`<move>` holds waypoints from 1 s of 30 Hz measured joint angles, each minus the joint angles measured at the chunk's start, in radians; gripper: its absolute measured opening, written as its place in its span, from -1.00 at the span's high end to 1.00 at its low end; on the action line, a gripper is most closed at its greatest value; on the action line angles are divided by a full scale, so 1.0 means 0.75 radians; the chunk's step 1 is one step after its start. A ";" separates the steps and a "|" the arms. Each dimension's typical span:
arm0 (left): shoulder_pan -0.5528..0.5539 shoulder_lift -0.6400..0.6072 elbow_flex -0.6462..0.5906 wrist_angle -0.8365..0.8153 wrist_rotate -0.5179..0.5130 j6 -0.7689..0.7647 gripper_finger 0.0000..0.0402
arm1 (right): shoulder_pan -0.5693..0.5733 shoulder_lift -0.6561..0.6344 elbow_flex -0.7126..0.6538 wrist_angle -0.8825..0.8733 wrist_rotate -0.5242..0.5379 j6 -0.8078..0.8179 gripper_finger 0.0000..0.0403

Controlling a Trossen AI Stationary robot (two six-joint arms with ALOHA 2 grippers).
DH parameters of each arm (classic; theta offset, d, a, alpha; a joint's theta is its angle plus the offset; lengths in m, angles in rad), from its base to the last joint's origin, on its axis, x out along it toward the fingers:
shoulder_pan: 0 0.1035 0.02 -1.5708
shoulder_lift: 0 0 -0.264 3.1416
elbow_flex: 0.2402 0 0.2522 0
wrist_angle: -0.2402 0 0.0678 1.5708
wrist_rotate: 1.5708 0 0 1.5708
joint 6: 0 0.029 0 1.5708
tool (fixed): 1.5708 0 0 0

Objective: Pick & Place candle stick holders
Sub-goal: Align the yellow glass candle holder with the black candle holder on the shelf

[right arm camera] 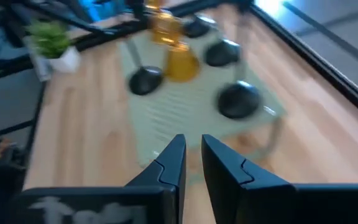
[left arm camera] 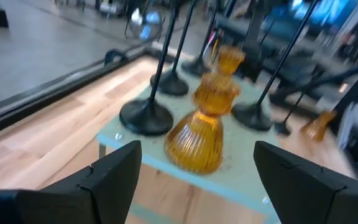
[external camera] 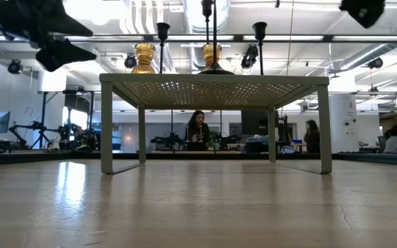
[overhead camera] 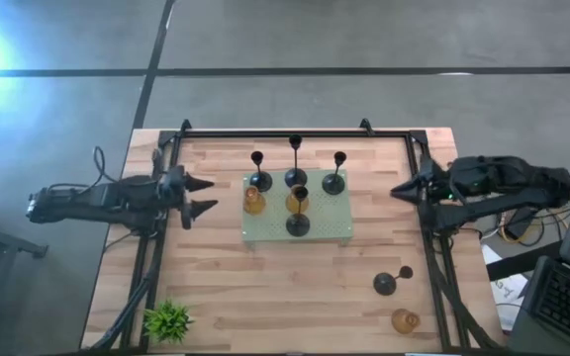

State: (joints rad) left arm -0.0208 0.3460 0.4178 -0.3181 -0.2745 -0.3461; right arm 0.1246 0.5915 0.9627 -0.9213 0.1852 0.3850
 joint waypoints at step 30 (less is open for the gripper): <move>0.000 -0.075 -0.151 0.131 -0.093 -0.011 -0.57 | 1.038 0.497 0.223 -0.697 0.402 1.246 0.79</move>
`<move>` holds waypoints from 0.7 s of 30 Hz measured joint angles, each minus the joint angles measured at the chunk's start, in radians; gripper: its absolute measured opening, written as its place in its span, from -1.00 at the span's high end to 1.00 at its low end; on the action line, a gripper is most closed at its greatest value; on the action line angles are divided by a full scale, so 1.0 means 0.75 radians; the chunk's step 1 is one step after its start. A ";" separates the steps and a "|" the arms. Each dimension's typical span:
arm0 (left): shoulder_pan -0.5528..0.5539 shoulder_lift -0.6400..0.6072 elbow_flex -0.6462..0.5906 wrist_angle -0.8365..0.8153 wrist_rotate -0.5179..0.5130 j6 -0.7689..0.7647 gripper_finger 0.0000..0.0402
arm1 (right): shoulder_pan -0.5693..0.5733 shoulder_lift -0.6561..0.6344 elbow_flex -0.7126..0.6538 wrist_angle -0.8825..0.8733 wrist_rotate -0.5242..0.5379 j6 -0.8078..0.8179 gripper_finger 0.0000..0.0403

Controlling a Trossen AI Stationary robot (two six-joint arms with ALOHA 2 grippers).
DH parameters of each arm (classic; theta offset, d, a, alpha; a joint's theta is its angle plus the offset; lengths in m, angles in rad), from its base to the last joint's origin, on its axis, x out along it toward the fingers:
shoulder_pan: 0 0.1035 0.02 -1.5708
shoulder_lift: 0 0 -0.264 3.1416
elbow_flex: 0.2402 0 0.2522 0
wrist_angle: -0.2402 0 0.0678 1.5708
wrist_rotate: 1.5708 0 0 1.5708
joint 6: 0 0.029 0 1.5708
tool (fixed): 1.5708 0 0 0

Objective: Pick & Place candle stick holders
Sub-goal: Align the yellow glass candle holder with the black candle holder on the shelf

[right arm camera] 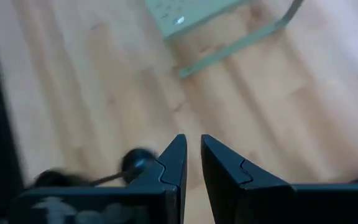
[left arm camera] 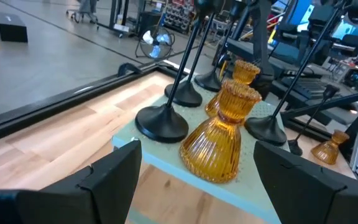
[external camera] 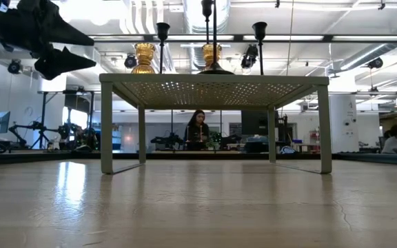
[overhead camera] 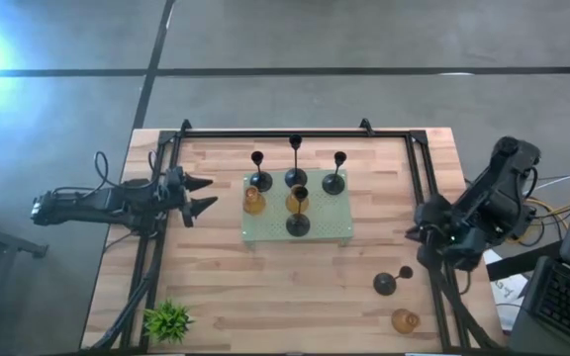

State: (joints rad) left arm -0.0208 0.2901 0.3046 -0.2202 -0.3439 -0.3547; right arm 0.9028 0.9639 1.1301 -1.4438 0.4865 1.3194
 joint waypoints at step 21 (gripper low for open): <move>0.000 0.000 0.000 0.050 0.002 0.062 -0.57 | -0.103 0.282 0.341 -0.060 -0.312 0.138 0.79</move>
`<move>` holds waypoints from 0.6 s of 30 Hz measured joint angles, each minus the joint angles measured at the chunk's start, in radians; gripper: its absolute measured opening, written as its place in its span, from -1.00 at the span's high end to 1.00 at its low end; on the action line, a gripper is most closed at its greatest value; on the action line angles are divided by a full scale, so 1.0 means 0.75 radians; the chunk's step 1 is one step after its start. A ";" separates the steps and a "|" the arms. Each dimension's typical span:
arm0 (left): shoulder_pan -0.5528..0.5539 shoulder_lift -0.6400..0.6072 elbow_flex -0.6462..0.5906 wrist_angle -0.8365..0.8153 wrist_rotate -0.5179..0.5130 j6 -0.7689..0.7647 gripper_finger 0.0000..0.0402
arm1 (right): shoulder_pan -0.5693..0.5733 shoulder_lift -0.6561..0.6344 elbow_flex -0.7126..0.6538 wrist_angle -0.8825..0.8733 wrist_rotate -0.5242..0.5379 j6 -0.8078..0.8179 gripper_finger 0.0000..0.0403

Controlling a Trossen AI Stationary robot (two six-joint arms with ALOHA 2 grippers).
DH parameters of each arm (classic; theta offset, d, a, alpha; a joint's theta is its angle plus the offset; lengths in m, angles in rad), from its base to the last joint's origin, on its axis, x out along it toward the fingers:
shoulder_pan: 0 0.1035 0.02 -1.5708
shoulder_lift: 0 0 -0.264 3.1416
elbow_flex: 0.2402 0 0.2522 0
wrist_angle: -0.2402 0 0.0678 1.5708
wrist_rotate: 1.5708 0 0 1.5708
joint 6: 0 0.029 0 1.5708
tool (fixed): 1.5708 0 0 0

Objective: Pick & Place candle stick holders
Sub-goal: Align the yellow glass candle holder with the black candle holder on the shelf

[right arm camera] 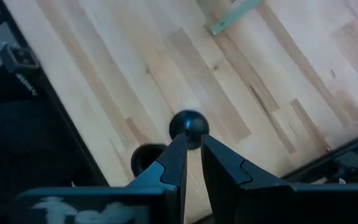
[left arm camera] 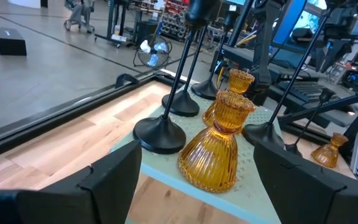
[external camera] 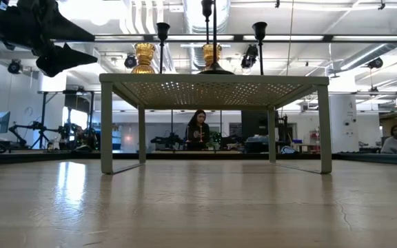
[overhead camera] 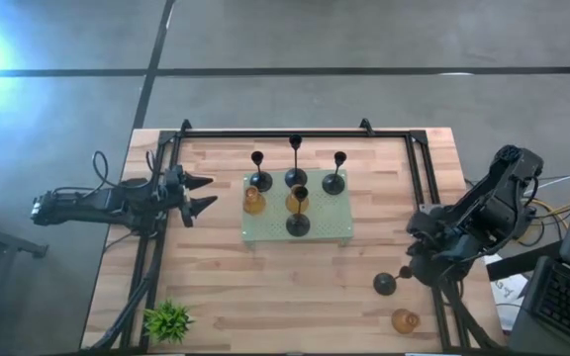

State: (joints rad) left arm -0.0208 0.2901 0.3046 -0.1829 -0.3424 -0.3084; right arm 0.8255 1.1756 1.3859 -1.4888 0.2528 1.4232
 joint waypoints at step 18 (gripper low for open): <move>0.000 0.000 0.000 -0.005 0.000 -0.001 -0.57 | -0.069 0.082 -0.006 0.004 -0.235 0.160 0.33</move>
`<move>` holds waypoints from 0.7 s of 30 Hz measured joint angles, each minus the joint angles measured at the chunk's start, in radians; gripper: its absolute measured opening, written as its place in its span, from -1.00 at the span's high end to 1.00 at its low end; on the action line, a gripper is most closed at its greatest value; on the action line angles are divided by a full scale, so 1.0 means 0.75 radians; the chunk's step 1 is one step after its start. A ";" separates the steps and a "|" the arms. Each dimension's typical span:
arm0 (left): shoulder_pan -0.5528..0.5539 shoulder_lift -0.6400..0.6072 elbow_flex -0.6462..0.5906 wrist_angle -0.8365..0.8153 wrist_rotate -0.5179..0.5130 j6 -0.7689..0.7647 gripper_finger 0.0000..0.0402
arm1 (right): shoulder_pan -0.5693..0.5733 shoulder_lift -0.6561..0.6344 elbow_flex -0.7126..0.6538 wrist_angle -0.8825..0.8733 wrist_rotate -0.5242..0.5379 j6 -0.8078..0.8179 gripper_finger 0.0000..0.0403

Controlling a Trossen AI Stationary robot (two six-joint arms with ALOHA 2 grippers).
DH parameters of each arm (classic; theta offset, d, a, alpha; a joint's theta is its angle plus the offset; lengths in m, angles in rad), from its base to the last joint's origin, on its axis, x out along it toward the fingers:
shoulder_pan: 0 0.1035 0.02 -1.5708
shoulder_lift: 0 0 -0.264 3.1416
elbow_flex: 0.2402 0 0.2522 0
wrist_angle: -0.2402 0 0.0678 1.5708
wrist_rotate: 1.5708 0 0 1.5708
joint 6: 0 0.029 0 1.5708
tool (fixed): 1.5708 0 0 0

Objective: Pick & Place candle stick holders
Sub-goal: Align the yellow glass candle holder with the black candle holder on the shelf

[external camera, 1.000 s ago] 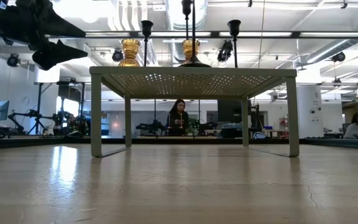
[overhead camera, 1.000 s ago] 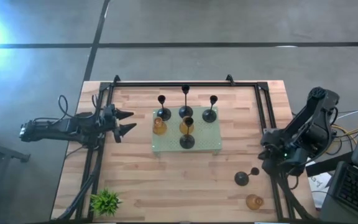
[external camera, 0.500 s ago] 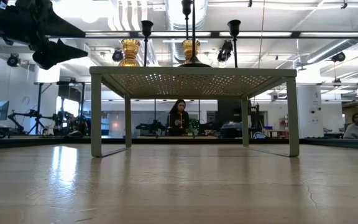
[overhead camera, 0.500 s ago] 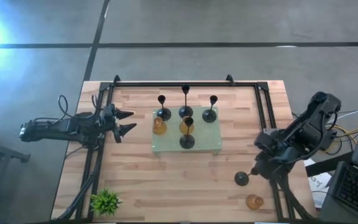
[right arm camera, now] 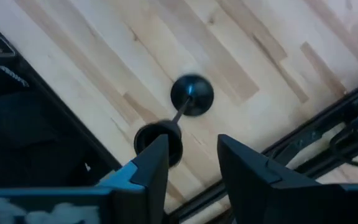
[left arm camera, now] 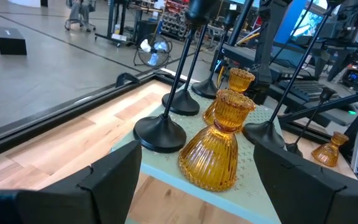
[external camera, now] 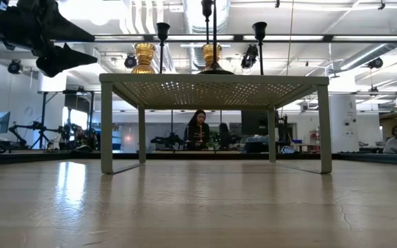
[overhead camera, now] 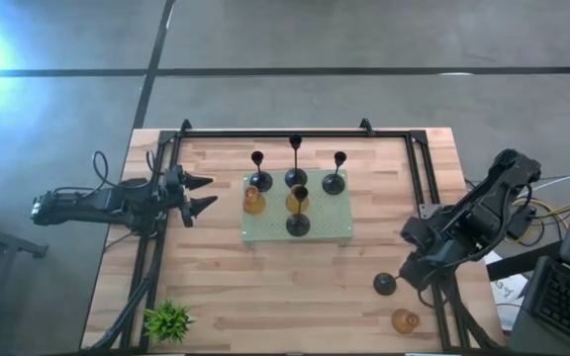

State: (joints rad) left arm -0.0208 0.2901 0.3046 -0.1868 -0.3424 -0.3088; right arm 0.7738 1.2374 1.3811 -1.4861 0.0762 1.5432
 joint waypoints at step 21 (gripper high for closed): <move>0.000 0.000 0.000 -0.005 0.000 -0.001 -0.57 | 0.000 0.094 -0.001 0.017 -0.069 -0.012 0.20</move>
State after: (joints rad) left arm -0.0205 0.2901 0.3046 -0.1905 -0.3424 -0.3092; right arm 0.7738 1.3081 1.3804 -1.4737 0.0242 1.5339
